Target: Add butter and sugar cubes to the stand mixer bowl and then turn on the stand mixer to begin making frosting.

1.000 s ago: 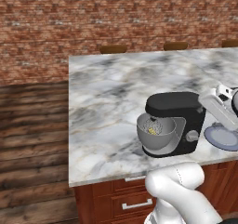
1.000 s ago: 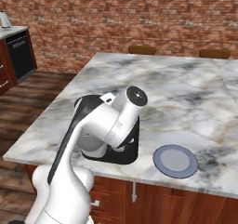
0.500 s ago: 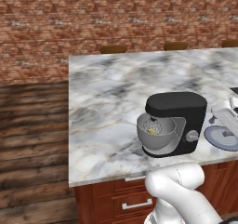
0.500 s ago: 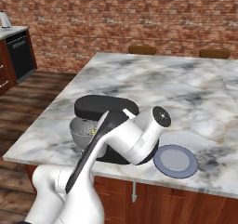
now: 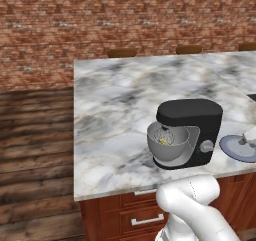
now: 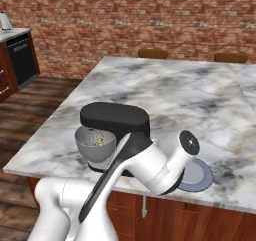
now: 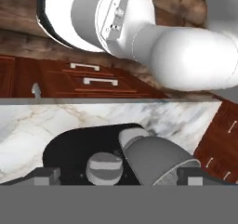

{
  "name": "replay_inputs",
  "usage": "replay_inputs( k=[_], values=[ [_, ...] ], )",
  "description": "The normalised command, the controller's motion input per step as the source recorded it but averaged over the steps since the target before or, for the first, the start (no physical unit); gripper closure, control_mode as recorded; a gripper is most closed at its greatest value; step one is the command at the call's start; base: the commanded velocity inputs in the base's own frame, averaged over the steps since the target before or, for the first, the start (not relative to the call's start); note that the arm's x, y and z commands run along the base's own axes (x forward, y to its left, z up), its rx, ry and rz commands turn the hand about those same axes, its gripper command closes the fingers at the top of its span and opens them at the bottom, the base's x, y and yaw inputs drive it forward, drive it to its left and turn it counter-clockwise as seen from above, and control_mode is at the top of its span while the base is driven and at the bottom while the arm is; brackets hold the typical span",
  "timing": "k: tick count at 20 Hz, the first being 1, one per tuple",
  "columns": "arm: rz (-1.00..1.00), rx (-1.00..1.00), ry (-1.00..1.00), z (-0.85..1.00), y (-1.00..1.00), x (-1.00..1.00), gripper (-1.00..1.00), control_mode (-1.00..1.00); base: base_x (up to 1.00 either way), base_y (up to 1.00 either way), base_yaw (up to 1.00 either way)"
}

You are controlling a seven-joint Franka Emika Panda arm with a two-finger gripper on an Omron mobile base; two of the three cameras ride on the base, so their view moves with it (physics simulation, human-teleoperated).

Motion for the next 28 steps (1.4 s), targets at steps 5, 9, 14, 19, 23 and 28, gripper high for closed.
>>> replay_inputs(
  k=[5,9,14,19,23,28],
  values=[
    [0.15,-0.32,-0.64,-0.42,0.3,-0.13,-1.0,-1.0,0.0,0.0,0.0],
    [0.23,-0.23,-0.33,-0.22,0.08,0.1,-1.0,-1.0,0.0,0.0,0.0],
    [0.28,-0.18,-0.18,-0.23,-0.09,0.01,-1.0,-1.0,0.0,0.0,0.0],
    [0.13,0.13,0.19,-0.23,-0.1,-0.01,-1.0,-1.0,0.0,0.0,0.0],
    [0.11,-0.18,-0.42,-0.37,0.0,-0.18,-1.0,-1.0,0.0,0.0,0.0],
    [0.05,-0.21,-0.58,-0.36,0.07,-0.28,-1.0,-1.0,0.0,0.0,0.0]
  ],
)
